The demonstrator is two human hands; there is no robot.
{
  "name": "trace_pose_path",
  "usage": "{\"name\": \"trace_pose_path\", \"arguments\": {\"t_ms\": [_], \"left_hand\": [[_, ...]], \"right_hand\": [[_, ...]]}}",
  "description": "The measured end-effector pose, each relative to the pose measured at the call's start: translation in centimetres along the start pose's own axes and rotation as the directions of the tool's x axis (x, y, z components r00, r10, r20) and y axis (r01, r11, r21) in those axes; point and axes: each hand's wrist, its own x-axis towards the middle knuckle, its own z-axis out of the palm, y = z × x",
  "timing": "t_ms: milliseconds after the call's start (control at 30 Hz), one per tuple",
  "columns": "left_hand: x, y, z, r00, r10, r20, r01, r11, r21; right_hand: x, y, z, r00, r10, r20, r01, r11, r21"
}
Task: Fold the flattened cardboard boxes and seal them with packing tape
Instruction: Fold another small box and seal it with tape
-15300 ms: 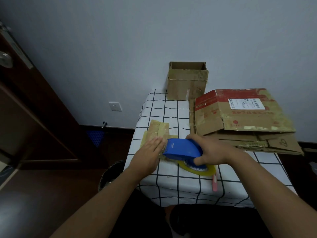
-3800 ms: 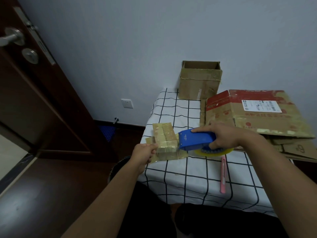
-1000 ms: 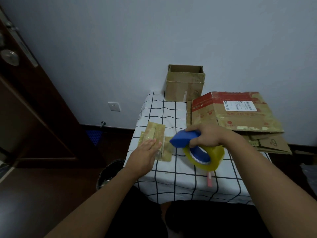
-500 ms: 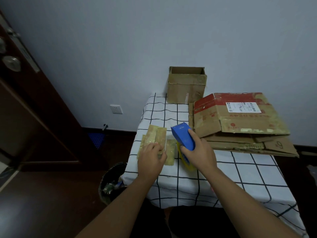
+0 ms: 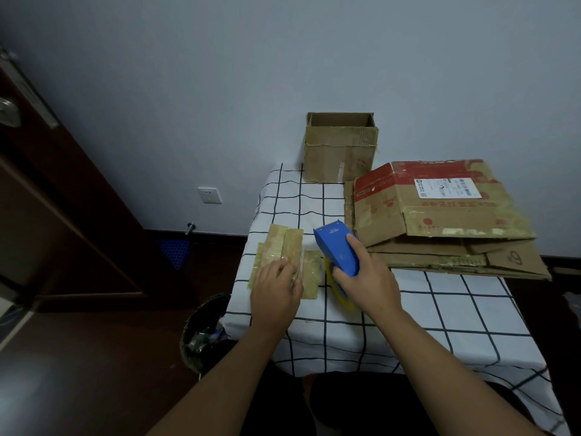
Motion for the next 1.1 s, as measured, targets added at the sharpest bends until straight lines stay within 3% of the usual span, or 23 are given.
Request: {"name": "trace_pose_path", "arguments": {"t_ms": [267, 467, 567, 833, 1100], "left_hand": [[-0.1, 0.0, -0.8, 0.998, 0.065, 0.019, -0.065, 0.998, 0.002], [0.0, -1.6, -2.8, 0.971, 0.04, 0.235, -0.016, 0.995, -0.102], [1.0, -2.5, -3.6, 0.95, 0.115, 0.29, -0.089, 0.991, -0.104], [2.2, -3.4, -2.7, 0.974, 0.138, 0.18, -0.119, 0.987, -0.112], [2.4, -4.1, -2.2, 0.96, 0.226, 0.167, -0.222, 0.974, -0.044]], "right_hand": [[0.0, -0.2, -0.2, 1.0, -0.004, 0.003, 0.004, 1.0, -0.005], [0.0, -0.2, -0.3, 1.0, -0.008, 0.003, 0.008, 1.0, 0.004], [0.2, -0.2, -0.2, 1.0, -0.012, 0.001, 0.012, 1.0, 0.001], [0.0, -0.1, -0.2, 1.0, -0.01, -0.003, 0.01, 1.0, -0.013], [0.1, -0.1, -0.1, 1.0, -0.019, -0.002, 0.019, 1.0, -0.006]]}}
